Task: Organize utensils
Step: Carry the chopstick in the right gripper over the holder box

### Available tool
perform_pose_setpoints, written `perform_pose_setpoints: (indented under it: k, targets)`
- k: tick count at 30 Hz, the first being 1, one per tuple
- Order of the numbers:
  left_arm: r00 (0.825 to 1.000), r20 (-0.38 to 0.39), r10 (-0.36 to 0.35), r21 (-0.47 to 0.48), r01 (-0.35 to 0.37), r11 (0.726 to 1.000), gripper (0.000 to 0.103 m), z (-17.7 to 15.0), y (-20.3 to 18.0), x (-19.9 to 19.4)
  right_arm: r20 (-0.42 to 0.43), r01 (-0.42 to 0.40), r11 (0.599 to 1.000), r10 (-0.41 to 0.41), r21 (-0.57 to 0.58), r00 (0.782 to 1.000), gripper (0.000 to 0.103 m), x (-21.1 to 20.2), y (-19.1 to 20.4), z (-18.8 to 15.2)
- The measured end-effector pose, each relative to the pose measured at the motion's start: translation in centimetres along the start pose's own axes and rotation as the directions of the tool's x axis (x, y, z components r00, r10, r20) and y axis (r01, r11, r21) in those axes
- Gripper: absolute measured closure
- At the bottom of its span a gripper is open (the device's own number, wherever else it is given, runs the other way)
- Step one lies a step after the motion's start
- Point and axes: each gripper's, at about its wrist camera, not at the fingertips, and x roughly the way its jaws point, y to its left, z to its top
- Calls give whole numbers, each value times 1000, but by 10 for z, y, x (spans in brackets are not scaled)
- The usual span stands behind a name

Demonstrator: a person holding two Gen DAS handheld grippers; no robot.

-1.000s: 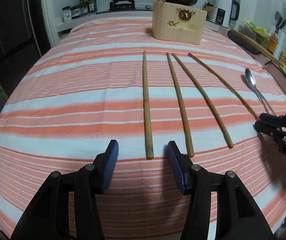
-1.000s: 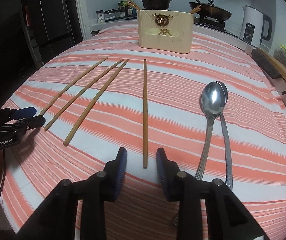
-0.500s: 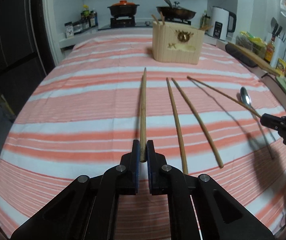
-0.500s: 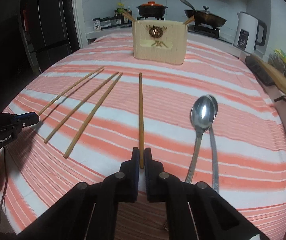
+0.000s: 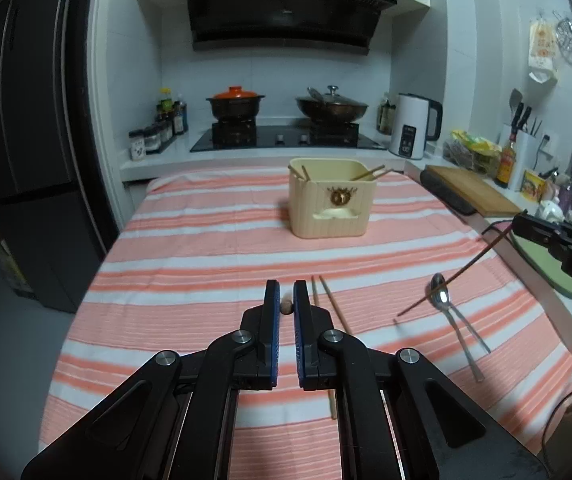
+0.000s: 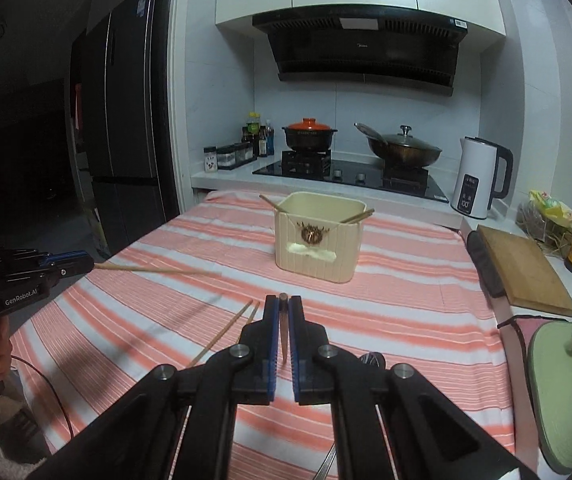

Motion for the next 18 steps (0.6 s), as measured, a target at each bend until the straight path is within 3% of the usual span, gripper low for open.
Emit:
perform_pose_setpoints:
  k: [10,18]
  targets:
    - [999,41,-34,-15,35,999,99,13,-2,-13,49,-26,1000,25,7,999,98,-17,1,11]
    - [992,19,-126,-45,127,991,99,41,-11,-9,59,-36,999,34,32,998,98,-13,-7,25]
